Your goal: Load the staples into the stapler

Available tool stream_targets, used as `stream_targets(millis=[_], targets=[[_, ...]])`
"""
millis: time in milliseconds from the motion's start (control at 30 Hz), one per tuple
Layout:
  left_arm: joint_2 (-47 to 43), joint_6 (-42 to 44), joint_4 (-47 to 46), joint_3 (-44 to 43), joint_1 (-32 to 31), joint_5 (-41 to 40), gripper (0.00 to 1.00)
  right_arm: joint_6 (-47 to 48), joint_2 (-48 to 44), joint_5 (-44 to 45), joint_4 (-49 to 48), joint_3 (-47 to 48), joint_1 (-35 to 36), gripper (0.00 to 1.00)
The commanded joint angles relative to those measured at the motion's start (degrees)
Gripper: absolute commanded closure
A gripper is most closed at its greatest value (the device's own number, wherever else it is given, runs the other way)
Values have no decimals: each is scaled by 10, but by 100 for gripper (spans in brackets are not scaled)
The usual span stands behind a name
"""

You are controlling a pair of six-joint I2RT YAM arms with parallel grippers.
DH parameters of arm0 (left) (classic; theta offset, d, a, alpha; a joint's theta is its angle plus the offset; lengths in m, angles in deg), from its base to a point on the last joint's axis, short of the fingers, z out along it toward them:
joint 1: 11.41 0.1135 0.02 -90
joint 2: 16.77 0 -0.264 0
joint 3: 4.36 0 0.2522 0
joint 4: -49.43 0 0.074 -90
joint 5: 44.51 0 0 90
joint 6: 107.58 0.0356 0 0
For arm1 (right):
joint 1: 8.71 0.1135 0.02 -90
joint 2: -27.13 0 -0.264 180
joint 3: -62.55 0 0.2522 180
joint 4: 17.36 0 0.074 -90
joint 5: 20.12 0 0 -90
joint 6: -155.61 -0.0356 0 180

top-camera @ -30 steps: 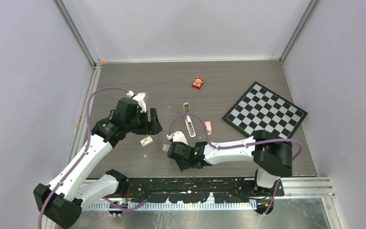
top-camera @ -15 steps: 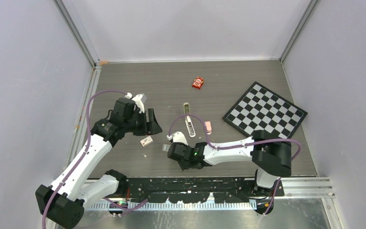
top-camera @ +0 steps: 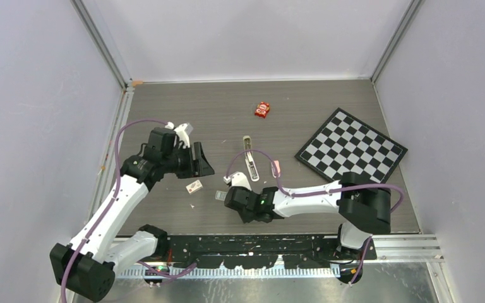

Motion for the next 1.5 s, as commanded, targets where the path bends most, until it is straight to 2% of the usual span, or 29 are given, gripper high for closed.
stream_targets(millis=[0,200,300,433,533,633,767,1000,1467], targets=[[24,-7,-8,-35,16,66,42,-6,-57,6,-30,-2,-31,77],[18,-39,-52,-27,25,120,44,-28,-140,-54,-90,-53,-92,77],[8,-73,-108,-6,26,174,44,-33,-196,-74,-120,-80,-118,77],[-10,-150,-238,51,26,273,43,-41,-273,-73,-134,-94,-136,77],[-19,-194,-337,87,26,307,40,-55,-314,-79,-145,-98,-138,76],[-19,-243,-427,114,26,316,38,-70,-348,-90,-166,-107,-139,76],[-15,-358,-634,184,33,331,35,-92,-379,-104,-203,-116,-143,76],[-8,-452,-828,239,34,330,31,-125,-382,-139,-272,-116,-143,76],[-54,-495,-881,276,33,319,33,-175,-356,-191,-382,-123,-143,75]])
